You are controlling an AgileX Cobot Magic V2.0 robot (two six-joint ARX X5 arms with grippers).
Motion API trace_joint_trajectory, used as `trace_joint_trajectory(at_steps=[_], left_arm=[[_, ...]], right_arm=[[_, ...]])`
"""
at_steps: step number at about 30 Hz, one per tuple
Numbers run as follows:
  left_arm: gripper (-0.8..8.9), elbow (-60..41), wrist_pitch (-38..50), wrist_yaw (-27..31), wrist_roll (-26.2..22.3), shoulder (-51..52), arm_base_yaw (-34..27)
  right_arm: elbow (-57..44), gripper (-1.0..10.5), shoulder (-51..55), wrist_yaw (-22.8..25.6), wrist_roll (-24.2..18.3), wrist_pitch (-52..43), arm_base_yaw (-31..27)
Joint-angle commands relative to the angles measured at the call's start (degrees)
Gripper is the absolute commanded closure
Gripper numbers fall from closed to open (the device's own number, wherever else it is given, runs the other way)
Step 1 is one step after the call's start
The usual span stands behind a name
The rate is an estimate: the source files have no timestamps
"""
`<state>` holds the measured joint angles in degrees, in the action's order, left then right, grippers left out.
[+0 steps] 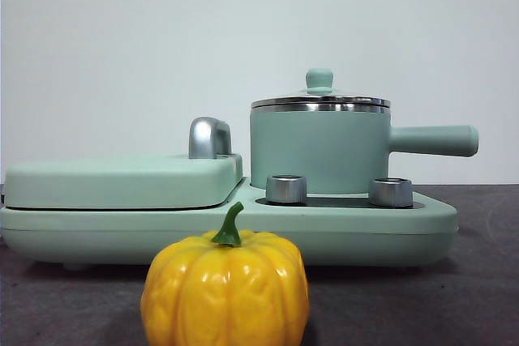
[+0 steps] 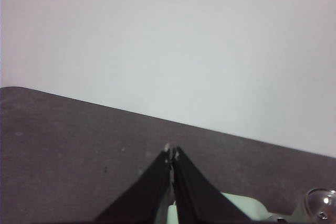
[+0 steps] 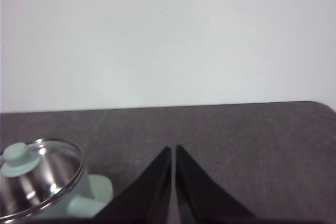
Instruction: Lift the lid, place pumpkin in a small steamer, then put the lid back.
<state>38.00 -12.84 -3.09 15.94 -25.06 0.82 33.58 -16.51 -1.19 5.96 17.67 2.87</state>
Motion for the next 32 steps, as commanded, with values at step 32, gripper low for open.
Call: trace_joint_trajectory(at_steps=[32], left_arm=[[8.06, 21.40, -12.09, -16.35, -22.84, -34.14, 7.98]], right_arm=[[16.17, 9.3, -38.07, -19.23, -15.30, -0.35, 7.37]])
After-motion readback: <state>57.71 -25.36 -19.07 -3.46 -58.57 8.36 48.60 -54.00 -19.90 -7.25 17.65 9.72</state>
